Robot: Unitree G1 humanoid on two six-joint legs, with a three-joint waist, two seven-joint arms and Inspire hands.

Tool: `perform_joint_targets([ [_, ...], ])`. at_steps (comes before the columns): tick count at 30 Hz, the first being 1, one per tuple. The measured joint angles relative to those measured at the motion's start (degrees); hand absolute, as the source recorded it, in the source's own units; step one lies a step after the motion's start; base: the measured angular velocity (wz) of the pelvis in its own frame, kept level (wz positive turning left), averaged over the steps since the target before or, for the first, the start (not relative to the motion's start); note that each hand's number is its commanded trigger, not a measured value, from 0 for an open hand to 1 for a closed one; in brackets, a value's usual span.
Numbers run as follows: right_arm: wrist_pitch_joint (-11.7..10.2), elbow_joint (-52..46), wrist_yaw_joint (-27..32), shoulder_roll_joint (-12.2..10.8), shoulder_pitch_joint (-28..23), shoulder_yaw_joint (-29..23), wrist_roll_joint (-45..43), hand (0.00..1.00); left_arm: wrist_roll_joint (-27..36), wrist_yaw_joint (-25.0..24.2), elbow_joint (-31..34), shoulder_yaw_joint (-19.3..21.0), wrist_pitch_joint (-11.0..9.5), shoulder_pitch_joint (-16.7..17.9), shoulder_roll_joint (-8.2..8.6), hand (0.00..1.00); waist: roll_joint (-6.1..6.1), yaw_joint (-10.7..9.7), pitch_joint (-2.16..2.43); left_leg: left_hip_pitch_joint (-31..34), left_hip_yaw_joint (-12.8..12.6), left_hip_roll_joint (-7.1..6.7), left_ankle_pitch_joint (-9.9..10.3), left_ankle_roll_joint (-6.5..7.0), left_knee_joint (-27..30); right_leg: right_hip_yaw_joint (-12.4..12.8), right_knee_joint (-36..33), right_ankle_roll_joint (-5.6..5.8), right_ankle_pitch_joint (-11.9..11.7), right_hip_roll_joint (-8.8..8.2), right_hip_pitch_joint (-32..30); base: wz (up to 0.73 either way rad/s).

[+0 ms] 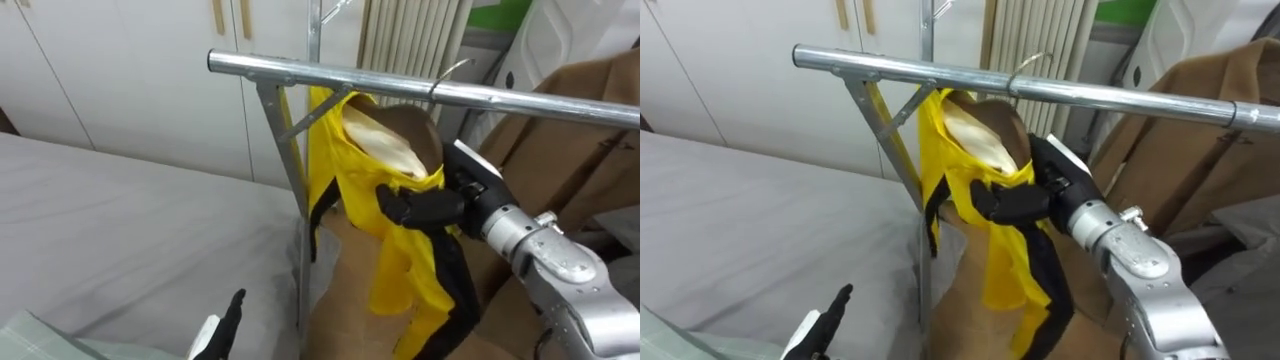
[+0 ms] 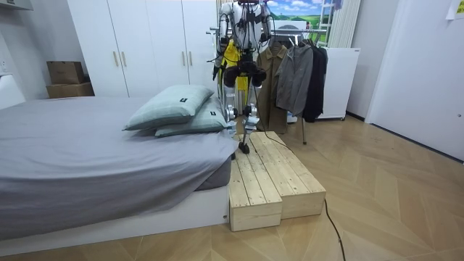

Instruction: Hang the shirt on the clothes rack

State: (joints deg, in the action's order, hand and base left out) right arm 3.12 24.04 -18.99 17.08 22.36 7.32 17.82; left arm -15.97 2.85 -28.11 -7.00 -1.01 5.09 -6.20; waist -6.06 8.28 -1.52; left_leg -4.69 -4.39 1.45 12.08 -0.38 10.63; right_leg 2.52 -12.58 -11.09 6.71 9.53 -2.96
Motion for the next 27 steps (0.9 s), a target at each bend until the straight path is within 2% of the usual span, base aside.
perform_joint_targets([
  [6,-0.05,3.33,-0.02,-0.01,0.06,0.13,0.66,1.0,0.02,-0.03,0.01,-0.42,0.25,-0.58,-0.17,0.0,0.16,-0.29,0.01,-0.21,0.01,-0.04,-0.15,-0.25,0.06,-0.3,0.15,0.0,0.0,-0.13,0.45,0.04],
  [9,-0.6,6.78,-0.74,-0.02,0.09,0.21,2.12,1.0,-0.01,-1.06,0.26,-1.08,0.27,-0.57,-0.2,0.0,0.34,-0.26,-0.04,-1.12,1.49,-0.13,-0.15,-0.25,0.12,-0.47,1.07,0.05,0.03,-0.19,2.07,0.08],
  [13,-1.1,7.79,-1.24,-0.19,0.05,0.45,2.79,1.0,0.07,-1.3,1.71,-1.06,0.42,-0.59,-0.32,0.0,0.51,-0.48,-0.03,-1.43,1.81,-0.13,-0.15,-0.25,0.04,-0.67,1.15,0.04,0.01,-0.21,2.3,0.01],
  [15,-1.32,8.58,-1.75,-0.78,0.05,0.45,3.93,1.0,0.11,-1.3,2.44,-0.95,0.43,-0.84,-0.43,0.0,0.68,-0.51,0.03,-1.98,1.75,-0.06,-0.15,-0.25,-0.23,-0.86,1.15,0.79,0.43,-0.23,2.71,0.05],
  [17,-1.78,9.31,-2.27,-1.6,-0.17,0.44,4.76,1.0,0.22,-1.3,2.52,-0.95,0.43,-1.04,-0.44,0.0,0.9,-0.84,0.01,-2.44,1.32,-0.05,-0.15,-0.25,-0.26,-1.47,1.17,2.47,1.36,-0.36,3.04,0.13],
  [18,-1.86,9.49,-2.78,-1.86,-0.56,0.36,4.97,1.0,0.25,-1.33,2.5,-0.94,0.45,-1.03,-0.32,0.0,1.14,-1.1,0.15,-2.79,1.18,-0.04,-0.15,-0.25,-0.34,-1.85,1.79,3.31,1.8,-0.46,3.39,0.19],
  [20,-1.92,9.66,-3.51,-1.87,-1.1,0.28,5.83,1.0,0.36,-1.42,2.52,-0.94,0.45,-1.05,-0.21,0.0,1.52,-1.76,0.54,-2.96,1.07,-0.05,-0.15,-0.25,-0.47,-2.57,1.98,4.08,2.18,-0.66,3.6,0.2],
  [24,-4.89,10.73,-4.73,-2.32,-3.28,0.0,6.85,1.0,0.35,-1.85,2.55,-0.92,0.49,-0.99,-0.45,0.0,1.89,-1.82,0.75,-3.59,-0.15,-0.1,-0.15,-0.25,-0.51,-4.36,1.98,4.24,2.27,-1.17,4.29,0.07],
  [27,-5.45,10.96,-5.43,-2.36,-3.6,0.01,6.84,1.0,0.24,-1.85,2.54,-1.03,0.51,-0.99,-0.4,0.0,2.06,-2.0,0.88,-4.08,-0.18,-0.16,-0.14,-0.25,-0.62,-4.31,1.96,4.23,2.26,-1.24,4.96,0.0],
])
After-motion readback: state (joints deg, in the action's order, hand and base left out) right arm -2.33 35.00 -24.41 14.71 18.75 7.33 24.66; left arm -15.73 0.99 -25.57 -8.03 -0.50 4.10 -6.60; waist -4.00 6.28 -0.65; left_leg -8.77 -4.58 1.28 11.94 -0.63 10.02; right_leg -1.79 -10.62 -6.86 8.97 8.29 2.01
